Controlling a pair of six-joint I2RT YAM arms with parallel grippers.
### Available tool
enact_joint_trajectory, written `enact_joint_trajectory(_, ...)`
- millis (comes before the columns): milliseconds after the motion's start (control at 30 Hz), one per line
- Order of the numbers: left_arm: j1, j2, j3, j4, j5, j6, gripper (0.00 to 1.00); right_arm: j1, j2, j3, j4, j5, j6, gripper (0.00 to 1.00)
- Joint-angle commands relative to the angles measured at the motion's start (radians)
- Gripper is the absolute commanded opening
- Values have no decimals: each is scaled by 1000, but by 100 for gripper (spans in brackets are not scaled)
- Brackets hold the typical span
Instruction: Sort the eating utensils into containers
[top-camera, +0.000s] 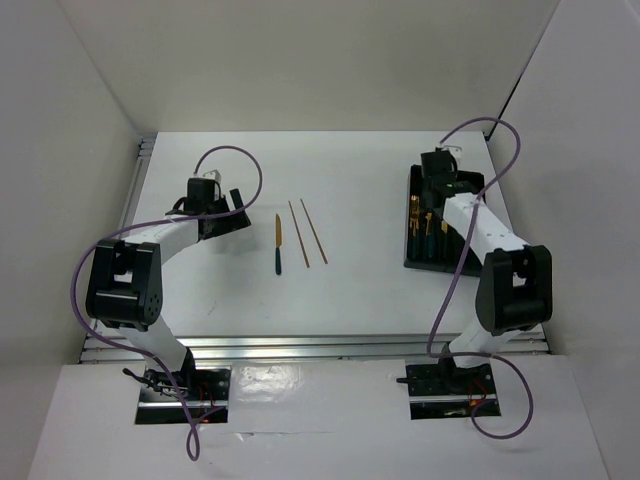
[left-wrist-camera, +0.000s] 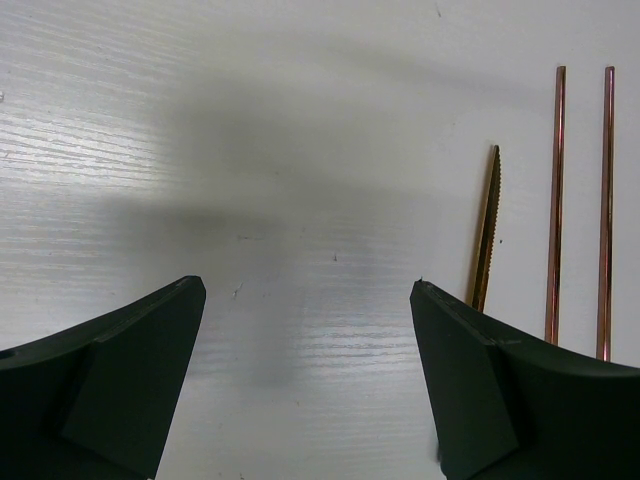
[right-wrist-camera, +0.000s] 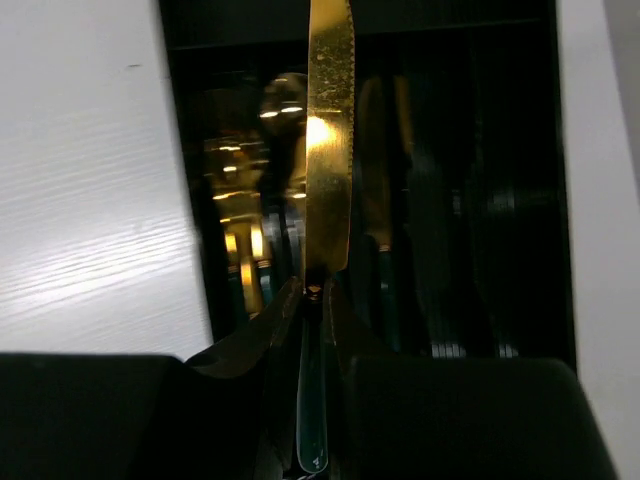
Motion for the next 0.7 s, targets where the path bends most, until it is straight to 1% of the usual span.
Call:
enact_joint_trajectory(0, 5, -2, 11, 8, 12, -18, 99, -100, -44, -27, 37, -49, -77, 5)
enact_joint_trajectory(67, 5, -2, 11, 8, 12, -18, 99, -144, -44, -47, 37, -115, -98, 5)
enact_joint_trajectory(167, 5, 9, 11, 8, 12, -18, 99, -144, -21, -47, 22, -115, -129, 5)
enact_joint_trajectory(200, 5, 19, 20, 8, 23, -18, 99, -144, 0, -47, 22, -115, -150, 8)
enact_joint_trajectory(267, 5, 19, 29, 8, 23, -18, 99, -144, 25, -47, 11, -86, -151, 8)
enact_joint_trajectory(433, 5, 30, 30, 8, 23, -18, 99, -153, 94, -47, 2, -86, -172, 8)
enact_joint_trajectory(533, 5, 30, 30, 8, 14, -18, 99, -153, 143, -28, -19, -24, -172, 8)
enact_joint_trajectory(667, 5, 52, 40, 8, 14, -18, 99, -153, 184, -19, -32, -5, -161, 8)
